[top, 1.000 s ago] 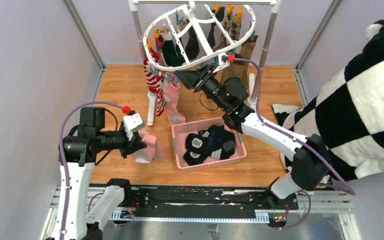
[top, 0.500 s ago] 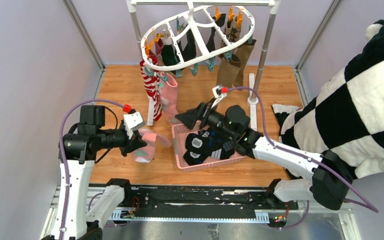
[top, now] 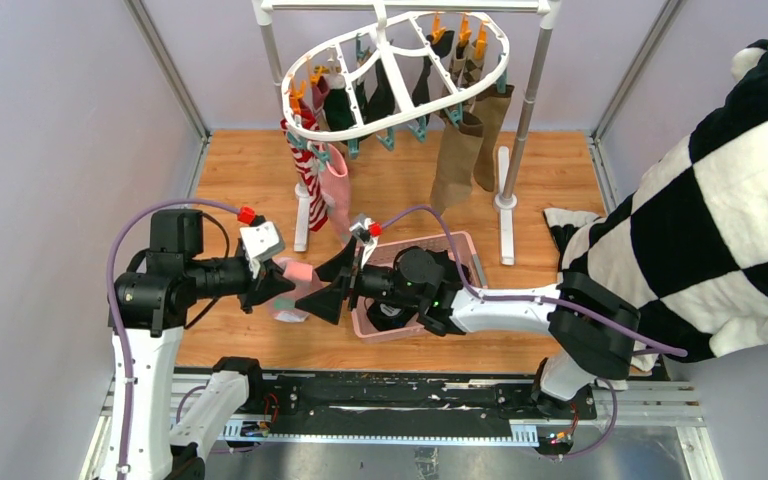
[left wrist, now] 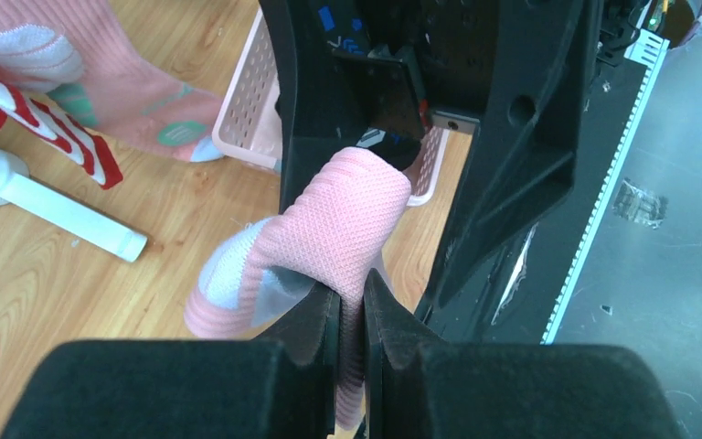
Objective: Remove the socks clipped to the hanger
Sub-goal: Place the sock in the bin.
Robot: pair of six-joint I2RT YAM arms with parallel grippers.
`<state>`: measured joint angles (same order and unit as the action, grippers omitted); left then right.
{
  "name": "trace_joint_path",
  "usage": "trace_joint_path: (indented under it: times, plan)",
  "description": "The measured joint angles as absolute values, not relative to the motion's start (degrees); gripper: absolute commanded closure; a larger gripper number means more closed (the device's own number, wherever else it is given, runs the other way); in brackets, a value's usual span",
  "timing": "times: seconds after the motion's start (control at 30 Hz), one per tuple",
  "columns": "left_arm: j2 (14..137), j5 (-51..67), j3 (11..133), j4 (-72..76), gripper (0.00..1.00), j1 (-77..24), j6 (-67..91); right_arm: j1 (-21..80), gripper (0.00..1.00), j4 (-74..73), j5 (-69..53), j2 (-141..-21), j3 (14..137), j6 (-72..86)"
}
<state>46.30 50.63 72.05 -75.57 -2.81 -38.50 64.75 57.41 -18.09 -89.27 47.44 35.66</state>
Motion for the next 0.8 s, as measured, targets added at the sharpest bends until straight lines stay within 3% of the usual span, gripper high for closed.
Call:
trace_joint_path:
  times: [0.07, 0.17, 0.27, 0.33, 0.37, 0.47, 0.5, 0.53, 0.8]
  plan:
    - [45.87, 50.83, 72.34, -75.57, 0.97, -2.81, -38.13, 65.47, 0.0, 57.34, -18.41, -89.95, 48.4, 34.06]
    - [45.1, 51.11, 72.49, -75.61, 0.94, -2.81, -37.71, 66.04, 0.09, 57.49, -18.44, -89.95, 49.43, 31.88]
    - [44.88, 51.48, 72.66, -75.59, 0.93, -2.81, -37.5, 66.37, 0.34, 56.62, -18.44, -89.95, 50.57, 30.06]
    - [44.97, 51.83, 72.77, -75.57, 0.89, -2.81, -37.34, 66.61, 0.61, 54.98, -18.52, -90.08, 52.18, 28.99]
    - [44.99, 51.92, 72.88, -75.59, 0.79, -2.81, -37.36, 66.74, 0.74, 54.37, -18.87, -90.32, 53.19, 28.82]
    - [45.39, 50.72, 73.65, -74.59, 0.14, -2.74, -37.67, 67.33, 0.96, 52.53, -20.95, -90.48, 54.65, 28.03]
    - [45.52, 50.59, 74.15, -74.37, 0.03, -2.63, -37.45, 67.57, 0.97, 51.64, -20.88, -90.39, 54.68, 27.46]
    - [45.63, 50.83, 74.59, -74.54, 0.01, -2.79, -37.23, 67.57, 0.97, 50.41, -20.78, -90.37, 54.68, 27.18]
    - [49.45, 47.33, 80.77, -75.2, 0.0, -2.87, -34.11, 66.89, 0.98, 40.49, -16.67, -80.73, 47.83, 24.64]
